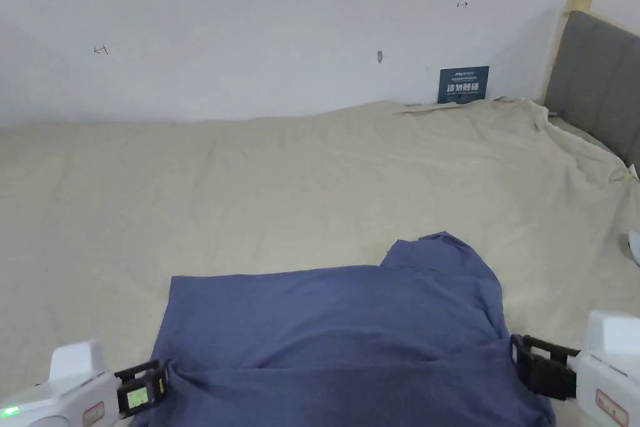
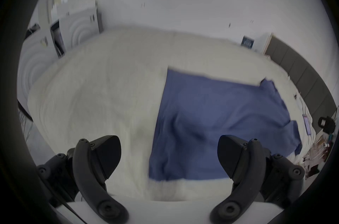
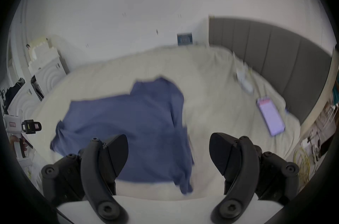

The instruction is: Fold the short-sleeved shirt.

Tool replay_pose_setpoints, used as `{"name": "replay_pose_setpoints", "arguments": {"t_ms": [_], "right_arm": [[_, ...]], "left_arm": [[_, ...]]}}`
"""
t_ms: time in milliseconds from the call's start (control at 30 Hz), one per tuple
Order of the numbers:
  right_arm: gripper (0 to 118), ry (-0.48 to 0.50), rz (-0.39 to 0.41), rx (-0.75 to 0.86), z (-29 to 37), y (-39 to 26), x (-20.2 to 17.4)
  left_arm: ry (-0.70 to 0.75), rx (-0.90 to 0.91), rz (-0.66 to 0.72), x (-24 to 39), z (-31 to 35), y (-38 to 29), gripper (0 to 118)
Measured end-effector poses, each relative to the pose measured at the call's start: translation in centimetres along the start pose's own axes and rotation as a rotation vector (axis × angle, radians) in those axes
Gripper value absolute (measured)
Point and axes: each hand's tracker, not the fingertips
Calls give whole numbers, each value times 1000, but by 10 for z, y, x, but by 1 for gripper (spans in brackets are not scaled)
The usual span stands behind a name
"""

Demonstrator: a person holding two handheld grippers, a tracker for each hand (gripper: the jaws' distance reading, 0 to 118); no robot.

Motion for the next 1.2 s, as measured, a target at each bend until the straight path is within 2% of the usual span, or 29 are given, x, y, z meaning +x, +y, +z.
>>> {"name": "replay_pose_setpoints", "arguments": {"t_ms": [133, 267, 300, 333, 367, 400, 433, 467, 500, 567, 667, 767, 1033, 1100, 1200], "right_arm": [[93, -10, 16, 164, 26, 37, -20], [93, -17, 44, 287, 39, 52, -34], [93, -29, 49, 278, 40, 56, -38], [91, -27, 57, 289, 40, 57, -39], [82, -11, 62, 317, 42, 58, -41], [63, -13, 61, 332, 45, 59, -47], [21, -23, 60, 340, 45, 60, -50], [0, -18, 62, 346, 44, 62, -51], [0, -9, 55, 353, 42, 62, -48], [0, 32, 22, 348, 37, 66, -45], [0, 12, 35, 341, 26, 70, -45], [0, 22, 15, 331, 17, 72, -40], [0, 9, 3, 278, -20, 75, -42], [0, -3, 6, 262, -31, 76, -44], [0, -12, 2, 238, -49, 78, -42]], "left_arm": [[9, 217, -4, 16, 30, 31, 113], [10, 317, -3, 31, 47, 48, 111], [19, 349, -8, 34, 48, 49, 110], [13, 352, -20, 38, 48, 50, 104], [7, 341, -28, 40, 50, 51, 93], [-2, 342, -35, 43, 51, 51, 75], [-24, 351, -47, 45, 51, 51, 35], [-71, 352, -63, 46, 49, 51, 5], [-73, 344, -67, 47, 48, 49, 0], [-114, 315, -83, 53, 43, 51, 0], [-94, 279, -122, 59, 26, 57, 0], [-105, 242, -113, 58, 2, 69, 0], [-141, -13, -66, 38, -108, 116, 1], [-143, -79, -44, 34, -137, 125, 14], [-137, -181, -15, 26, -182, 139, 64]]}}
